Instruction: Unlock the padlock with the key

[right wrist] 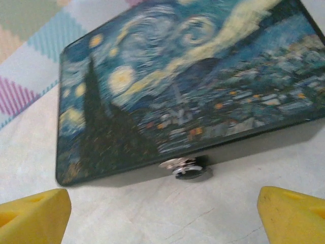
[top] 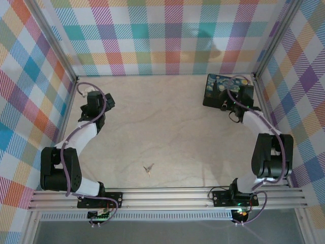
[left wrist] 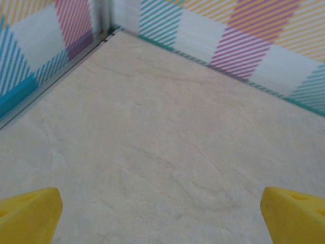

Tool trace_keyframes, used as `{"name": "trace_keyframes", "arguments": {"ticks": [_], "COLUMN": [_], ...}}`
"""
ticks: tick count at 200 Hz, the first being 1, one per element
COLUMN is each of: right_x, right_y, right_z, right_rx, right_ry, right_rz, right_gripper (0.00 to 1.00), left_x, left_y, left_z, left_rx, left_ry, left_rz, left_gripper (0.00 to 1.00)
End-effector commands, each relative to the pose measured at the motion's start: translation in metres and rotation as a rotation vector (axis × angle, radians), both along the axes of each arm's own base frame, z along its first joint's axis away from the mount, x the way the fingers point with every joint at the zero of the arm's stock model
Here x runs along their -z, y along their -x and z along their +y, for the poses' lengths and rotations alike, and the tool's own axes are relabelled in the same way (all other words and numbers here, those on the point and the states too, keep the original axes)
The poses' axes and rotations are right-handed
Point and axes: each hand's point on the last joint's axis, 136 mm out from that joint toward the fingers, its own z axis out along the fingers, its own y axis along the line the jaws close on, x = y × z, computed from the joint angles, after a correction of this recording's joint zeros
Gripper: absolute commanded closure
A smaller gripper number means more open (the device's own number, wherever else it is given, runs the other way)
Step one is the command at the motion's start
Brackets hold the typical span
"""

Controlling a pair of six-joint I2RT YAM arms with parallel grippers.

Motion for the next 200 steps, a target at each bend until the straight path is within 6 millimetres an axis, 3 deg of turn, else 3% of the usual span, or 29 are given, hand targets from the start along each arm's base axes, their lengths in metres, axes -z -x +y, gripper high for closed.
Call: {"name": "trace_keyframes", "arguments": {"ticks": [1,23,69,100,128,164,200], "right_x": [0.019,0.02,0.026,0.047,0.07,0.091,0.098], "right_y": [0.013,0.002,-0.02,-0.027,-0.03,-0.033,-0.036], "right_z": [-0.022,-0.036,-0.045,-0.05,-0.054,-0.038,0.002], "right_rx": [0.191,0.228,0.222,0.234,0.226,0.14,-0.036], "right_ry": [-0.228,-0.281,-0.325,-0.323,-0.301,-0.359,-0.366], "right_rz": [0.14,0.152,0.194,0.264,0.317,0.335,0.332], "right_gripper": [0.07,0.07,0.07,0.1,0.15,0.28,0.38], "left_x": [0.022,0.014,0.001,-0.014,-0.023,-0.027,-0.025], "left_y": [0.025,0.027,0.033,0.033,0.034,0.041,0.047], "left_z": [0.01,-0.005,-0.04,-0.063,-0.071,-0.078,-0.076], "left_rx": [-0.108,-0.071,-0.009,0.036,0.062,0.101,0.11], "left_ry": [0.061,0.078,-0.022,-0.057,-0.052,-0.033,-0.061], "left_rz": [0.126,0.119,0.197,0.185,0.188,0.173,0.226], "left_gripper": [0.0,0.0,0.0,0.0,0.0,0.0,0.0]}}
